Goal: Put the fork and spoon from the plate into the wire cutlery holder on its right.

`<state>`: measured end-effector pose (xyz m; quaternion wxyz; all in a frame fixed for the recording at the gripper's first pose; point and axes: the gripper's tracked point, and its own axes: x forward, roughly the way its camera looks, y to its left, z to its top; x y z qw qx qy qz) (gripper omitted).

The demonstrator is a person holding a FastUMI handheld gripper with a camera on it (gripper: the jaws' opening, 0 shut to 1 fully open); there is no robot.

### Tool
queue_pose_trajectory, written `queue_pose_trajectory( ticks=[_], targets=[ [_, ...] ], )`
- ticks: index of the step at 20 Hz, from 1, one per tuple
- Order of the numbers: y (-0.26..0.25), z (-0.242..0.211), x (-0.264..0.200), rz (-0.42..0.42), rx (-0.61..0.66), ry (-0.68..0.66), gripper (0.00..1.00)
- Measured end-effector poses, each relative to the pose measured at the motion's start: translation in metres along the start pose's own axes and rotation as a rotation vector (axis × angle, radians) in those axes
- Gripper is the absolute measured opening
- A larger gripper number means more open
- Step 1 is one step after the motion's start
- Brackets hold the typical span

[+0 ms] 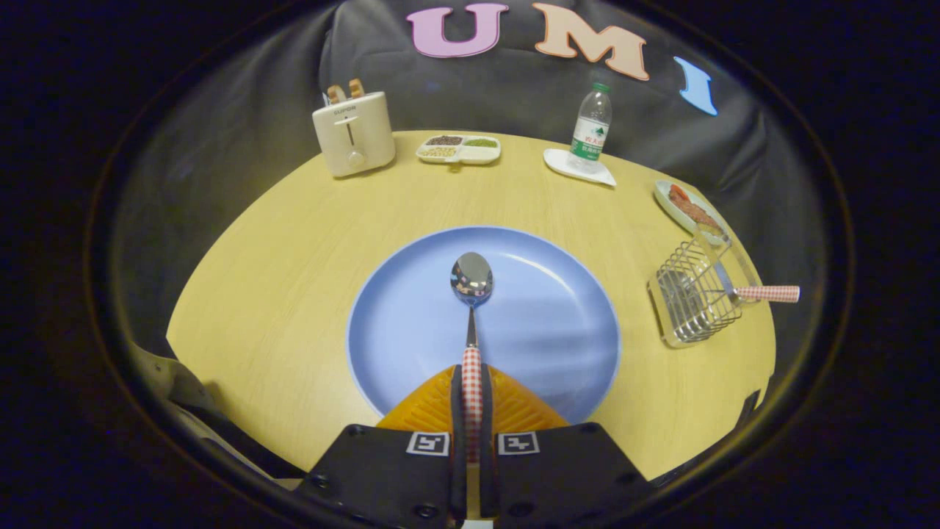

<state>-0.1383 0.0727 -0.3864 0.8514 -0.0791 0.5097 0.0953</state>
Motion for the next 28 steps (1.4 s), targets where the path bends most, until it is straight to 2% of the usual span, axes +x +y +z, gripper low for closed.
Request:
queue_pose_trajectory(
  ticks=[6,13,20,28],
  targets=[
    [-0.029,0.021,-0.024,0.055,-0.081,0.015,0.1],
    [-0.076,0.053,-0.048,0.098,-0.092,0.006,0.1],
    [-0.133,0.072,-0.06,0.113,-0.13,0.025,0.1],
    [-0.187,0.085,-0.077,0.127,-0.239,0.068,0.11]
  ],
)
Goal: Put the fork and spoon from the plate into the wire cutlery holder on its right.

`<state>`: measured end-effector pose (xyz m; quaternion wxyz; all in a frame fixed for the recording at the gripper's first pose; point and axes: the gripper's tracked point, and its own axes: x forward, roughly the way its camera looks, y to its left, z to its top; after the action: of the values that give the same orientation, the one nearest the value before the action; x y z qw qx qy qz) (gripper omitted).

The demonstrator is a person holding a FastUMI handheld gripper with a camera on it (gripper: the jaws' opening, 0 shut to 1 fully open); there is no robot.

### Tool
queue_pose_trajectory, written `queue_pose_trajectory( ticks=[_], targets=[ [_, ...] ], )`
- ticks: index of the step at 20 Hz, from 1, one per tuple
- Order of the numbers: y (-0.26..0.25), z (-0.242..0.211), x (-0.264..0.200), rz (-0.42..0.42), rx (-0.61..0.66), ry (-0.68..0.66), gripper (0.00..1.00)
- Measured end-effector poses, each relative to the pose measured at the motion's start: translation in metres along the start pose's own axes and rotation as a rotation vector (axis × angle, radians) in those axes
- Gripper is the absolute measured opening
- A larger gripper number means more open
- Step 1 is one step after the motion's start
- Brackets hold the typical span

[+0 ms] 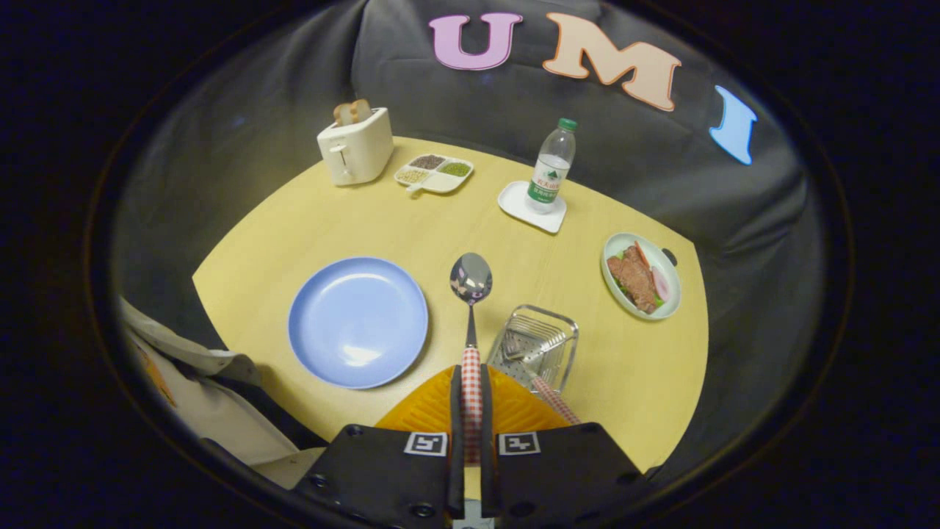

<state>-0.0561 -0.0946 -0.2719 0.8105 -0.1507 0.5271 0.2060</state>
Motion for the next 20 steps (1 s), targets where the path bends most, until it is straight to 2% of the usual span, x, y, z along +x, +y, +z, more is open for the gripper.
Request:
queue_pose_trajectory(
  ticks=[11,16,20],
  targets=[
    [-0.058,-0.02,-0.017,0.033,-0.099,0.177,0.11],
    [-0.068,-0.034,-0.017,0.06,-0.179,0.309,0.12],
    [-0.066,-0.03,-0.012,0.084,-0.186,0.36,0.11]
  ],
)
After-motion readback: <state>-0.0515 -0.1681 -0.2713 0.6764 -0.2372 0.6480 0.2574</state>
